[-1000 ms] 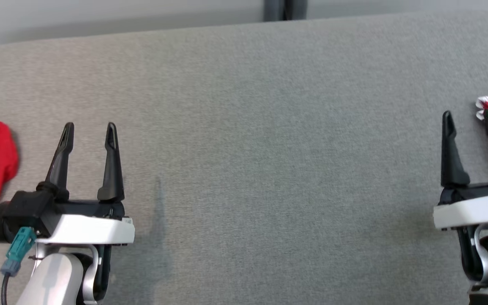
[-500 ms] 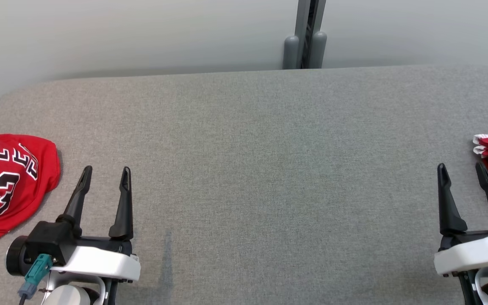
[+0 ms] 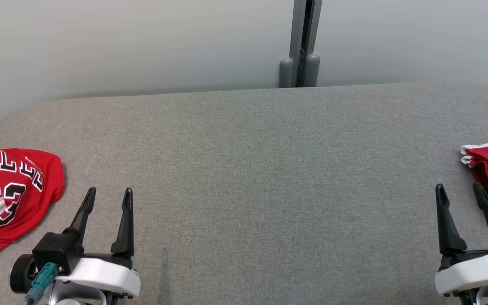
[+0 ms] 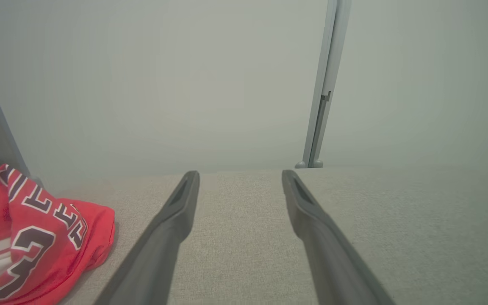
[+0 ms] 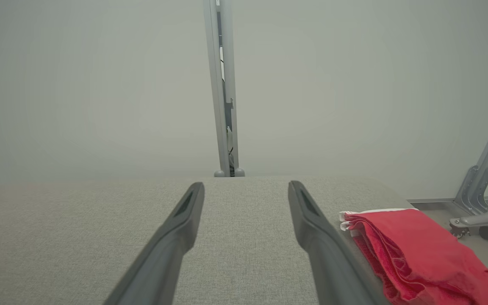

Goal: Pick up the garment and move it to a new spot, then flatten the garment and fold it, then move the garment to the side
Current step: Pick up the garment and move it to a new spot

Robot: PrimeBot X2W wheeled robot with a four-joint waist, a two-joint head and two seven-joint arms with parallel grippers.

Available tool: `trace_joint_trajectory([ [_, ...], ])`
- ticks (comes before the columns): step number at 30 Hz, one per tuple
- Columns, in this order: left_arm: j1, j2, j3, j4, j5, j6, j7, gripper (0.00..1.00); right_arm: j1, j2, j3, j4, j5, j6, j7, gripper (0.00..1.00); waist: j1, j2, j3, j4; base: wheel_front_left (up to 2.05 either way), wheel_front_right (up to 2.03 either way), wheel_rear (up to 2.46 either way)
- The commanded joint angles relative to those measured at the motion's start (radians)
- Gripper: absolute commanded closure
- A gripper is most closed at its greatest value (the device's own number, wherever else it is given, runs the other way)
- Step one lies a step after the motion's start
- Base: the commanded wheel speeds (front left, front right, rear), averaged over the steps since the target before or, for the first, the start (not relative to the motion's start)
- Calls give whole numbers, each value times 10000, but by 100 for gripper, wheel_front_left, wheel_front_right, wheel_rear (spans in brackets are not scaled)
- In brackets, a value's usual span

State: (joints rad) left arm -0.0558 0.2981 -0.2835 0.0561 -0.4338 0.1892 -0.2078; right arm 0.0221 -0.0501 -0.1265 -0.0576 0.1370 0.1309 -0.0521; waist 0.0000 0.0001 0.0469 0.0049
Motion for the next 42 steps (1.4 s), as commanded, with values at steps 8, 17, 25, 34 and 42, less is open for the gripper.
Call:
trace_joint_trajectory([
  [8, 55, 129, 7, 97, -132, 55, 27, 0, 265, -23, -60, -201, 227, -3, 47, 0, 0, -1, -38, 10, 0, 0, 0],
  [17, -14, 181, 13, 89, -189, 66, -18, 0, 327, -22, -116, -215, 353, -3, -42, 0, 0, -1, 4, 32, 0, 0, 0],
  [25, -55, 205, -27, 84, -237, 53, -21, 0, 328, -22, -192, -171, 407, -3, -108, 0, 0, -1, -11, 127, 0, 0, 0],
  [34, -377, 138, -104, 106, -228, -1, -47, 0, 259, -22, -302, -209, 340, -3, -125, 0, 0, -1, 98, 662, 0, 0, 0],
  [42, -747, -77, -131, 212, -275, -38, -213, 0, -30, -22, -93, -515, 170, -3, -68, 0, 0, -1, 431, 1957, 0, 0, 0],
])
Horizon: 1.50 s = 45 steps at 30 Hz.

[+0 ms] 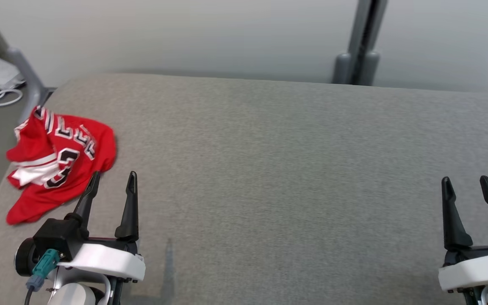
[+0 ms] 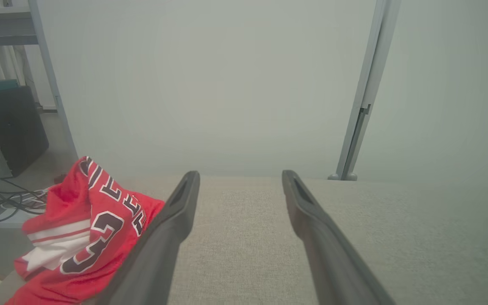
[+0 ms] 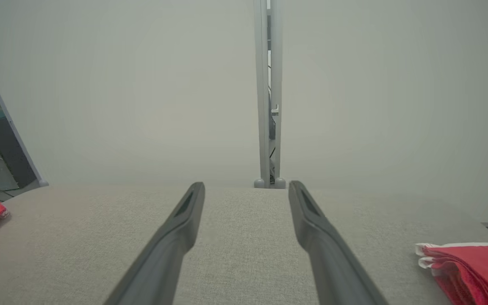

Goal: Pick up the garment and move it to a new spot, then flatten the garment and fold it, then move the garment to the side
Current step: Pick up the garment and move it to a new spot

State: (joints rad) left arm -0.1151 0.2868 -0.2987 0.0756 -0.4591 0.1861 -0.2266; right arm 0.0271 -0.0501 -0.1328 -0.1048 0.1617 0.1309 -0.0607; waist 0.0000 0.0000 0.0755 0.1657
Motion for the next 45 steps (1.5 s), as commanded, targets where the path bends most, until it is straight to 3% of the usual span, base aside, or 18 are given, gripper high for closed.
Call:
trace_joint_trajectory([
  [1, -167, 15, 45, 24, -40, 2, -63, 0, -127, -23, 39, -74, -76, -3, 41, 0, 0, 0, 177, 518, 0, 0, 0],
  [11, -226, -251, 153, 212, -85, -82, -272, 0, -475, -26, 555, -156, -87, -3, 185, 0, 0, 0, 385, 2062, 0, 0, 0],
  [18, -232, -446, 209, 300, -80, -179, -337, 0, -618, -27, 657, -156, -176, -3, 236, 0, 0, 0, 435, 2522, 0, 0, 0],
  [34, -467, -665, 436, 341, 120, -293, -376, 0, -593, -26, 620, -301, -245, -3, 337, 0, 0, 0, 524, 2759, 0, 0, 0],
  [40, -1589, -640, 878, 377, 110, -292, -376, 0, -888, -27, 731, -589, -372, -3, 622, 0, 0, 0, 1103, 2512, 0, 0, 0],
  [45, -3120, -466, 1249, 1580, -315, -624, -138, 0, -1233, -93, 808, -929, -603, -3, 911, 0, 0, 0, 1909, 2041, 0, 0, 0],
])
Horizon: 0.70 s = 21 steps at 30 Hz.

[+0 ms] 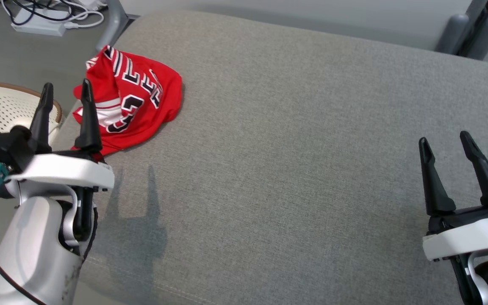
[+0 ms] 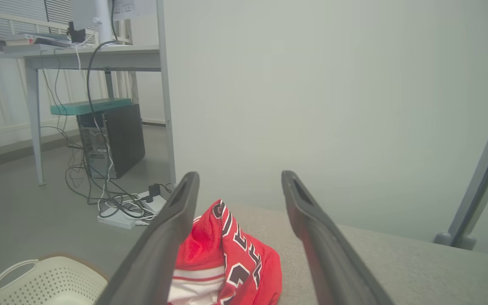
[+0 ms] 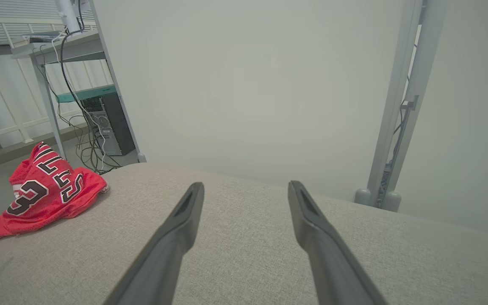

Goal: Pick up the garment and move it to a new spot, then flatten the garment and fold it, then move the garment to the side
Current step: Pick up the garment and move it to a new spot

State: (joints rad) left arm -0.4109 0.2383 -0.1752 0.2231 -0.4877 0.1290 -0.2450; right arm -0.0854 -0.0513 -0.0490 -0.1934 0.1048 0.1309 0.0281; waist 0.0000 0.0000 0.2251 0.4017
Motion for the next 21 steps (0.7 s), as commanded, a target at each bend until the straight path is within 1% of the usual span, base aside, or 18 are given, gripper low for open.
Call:
trace_joint_trajectory([
  [1, -446, 82, 97, 485, -155, -159, 137, 0, -186, -119, 12, -115, -57, -3, 83, 0, 0, 0, 616, -445, 0, 0, 0],
  [9, -2601, 232, 225, 4260, -897, -1257, 589, 0, -835, -352, 119, -443, -72, -3, 291, 0, 0, 0, 2013, -1184, 0, 0, 0],
  [10, -2993, 249, 262, 5190, -1048, -1559, 648, 0, -994, -399, 188, -449, -19, -3, 276, 0, 0, 0, 2248, -1339, 0, 0, 0],
  [13, -3476, 253, 314, 6405, -1231, -1842, 678, 0, -1173, -480, 203, -451, -13, -3, 241, 0, 0, 0, 2518, -1471, 0, 0, 0],
  [16, -3847, 269, 422, 7382, -1417, -1982, 572, 0, -1283, -541, 201, -443, -3, -3, 223, 0, 0, 0, 2658, -1528, 0, 0, 0],
  [17, -3951, 287, 435, 7612, -1428, -2024, 488, 5, -1297, -553, 199, -432, 0, -3, 216, 0, 0, 0, 2676, -1536, 0, 0, 0],
  [18, -4066, 322, 445, 7784, -1424, -2072, 360, 75, -1305, -563, 196, -424, 2, -3, 211, 0, 0, 0, 2689, -1540, 0, 0, 0],
  [19, -4137, 322, 455, 7939, -1417, -2088, 250, 100, -1324, -559, 179, -414, 4, -3, 212, 0, 0, 0, 2689, -1536, 0, 0, 0],
  [21, -4221, 325, 462, 8190, -1370, -2158, 66, 100, -1348, -553, 135, -402, -1, -3, 203, 0, 0, 0, 2660, -1514, 0, 0, 0],
])
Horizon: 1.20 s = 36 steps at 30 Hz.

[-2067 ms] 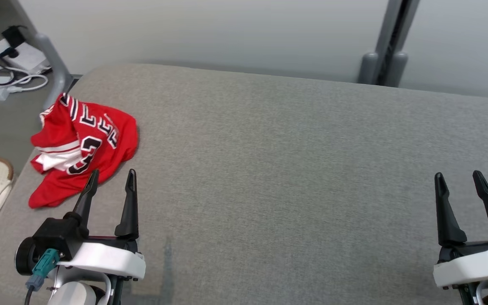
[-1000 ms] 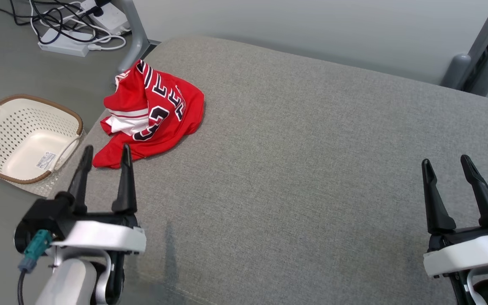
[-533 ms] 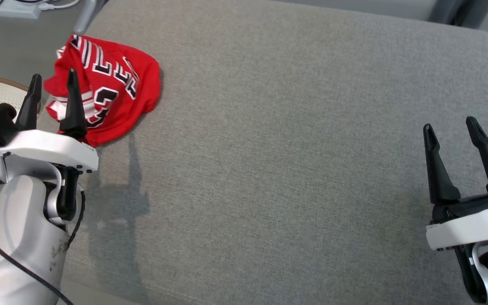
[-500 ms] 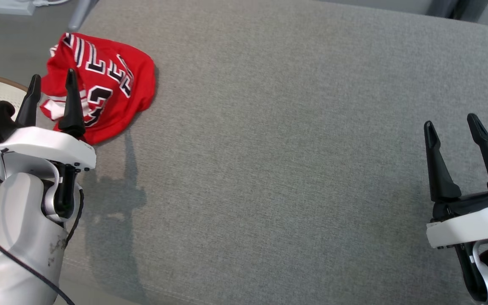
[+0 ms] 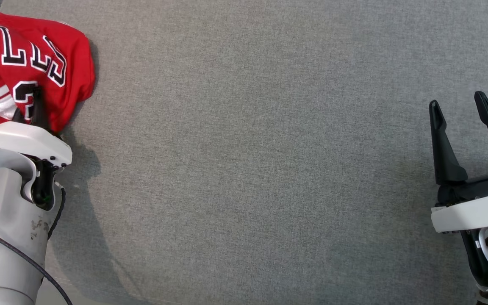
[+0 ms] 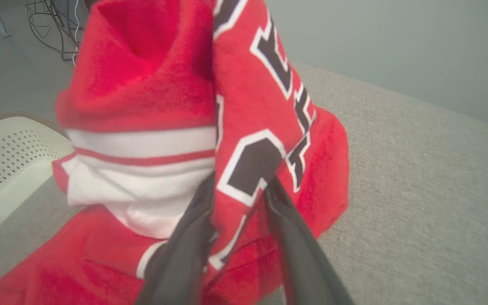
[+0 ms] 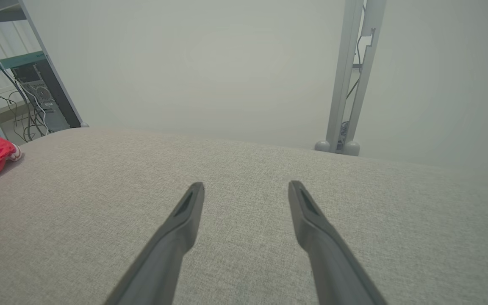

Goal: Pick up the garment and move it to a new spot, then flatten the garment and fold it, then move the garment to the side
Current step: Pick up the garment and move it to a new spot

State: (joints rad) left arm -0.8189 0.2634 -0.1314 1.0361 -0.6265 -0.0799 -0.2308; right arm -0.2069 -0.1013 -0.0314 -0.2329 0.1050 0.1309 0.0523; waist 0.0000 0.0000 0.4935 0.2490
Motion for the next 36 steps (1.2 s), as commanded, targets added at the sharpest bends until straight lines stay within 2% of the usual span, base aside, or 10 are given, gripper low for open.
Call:
trace_joint_trajectory([
  [1, -171, 89, 43, 121, 49, -75, -155, 100, -124, -45, -54, 28, -9, -3, -53, 0, 0, 0, -69, 24, 0, 0, 0],
  [6, -90, 271, 178, -96, 261, -103, -327, 100, -3, 21, -71, 139, -38, -3, -143, 0, 0, 0, -405, 26, 0, 0, 0],
  [11, 791, 480, 815, -2131, 1036, 331, -333, 100, 244, 148, -83, 328, 9, -3, -336, 0, 0, 0, -1111, -32, 0, 0, 0],
  [18, 2859, 163, 1357, -5121, 1887, 722, -338, 100, 750, 330, -83, 693, 146, -3, -633, 0, 0, 0, -2416, -303, 0, 0, 0],
  [24, 4762, -60, 1292, -7345, 2231, 1148, -276, 100, 1330, 442, -70, 852, 307, -3, -676, 0, 0, 0, -3366, -592, 0, 0, 0],
  [29, 6112, -113, 1071, -9201, 2499, 1627, 309, 100, 1725, 476, -77, 803, 374, -3, -652, 0, 0, 0, -3891, -810, 0, 0, 0],
  [36, 7476, -193, 629, -11144, 2736, 1993, 1106, 100, 2096, 486, 45, 705, 588, -3, -621, 0, 0, 0, -4379, -1278, 0, 0, 0],
])
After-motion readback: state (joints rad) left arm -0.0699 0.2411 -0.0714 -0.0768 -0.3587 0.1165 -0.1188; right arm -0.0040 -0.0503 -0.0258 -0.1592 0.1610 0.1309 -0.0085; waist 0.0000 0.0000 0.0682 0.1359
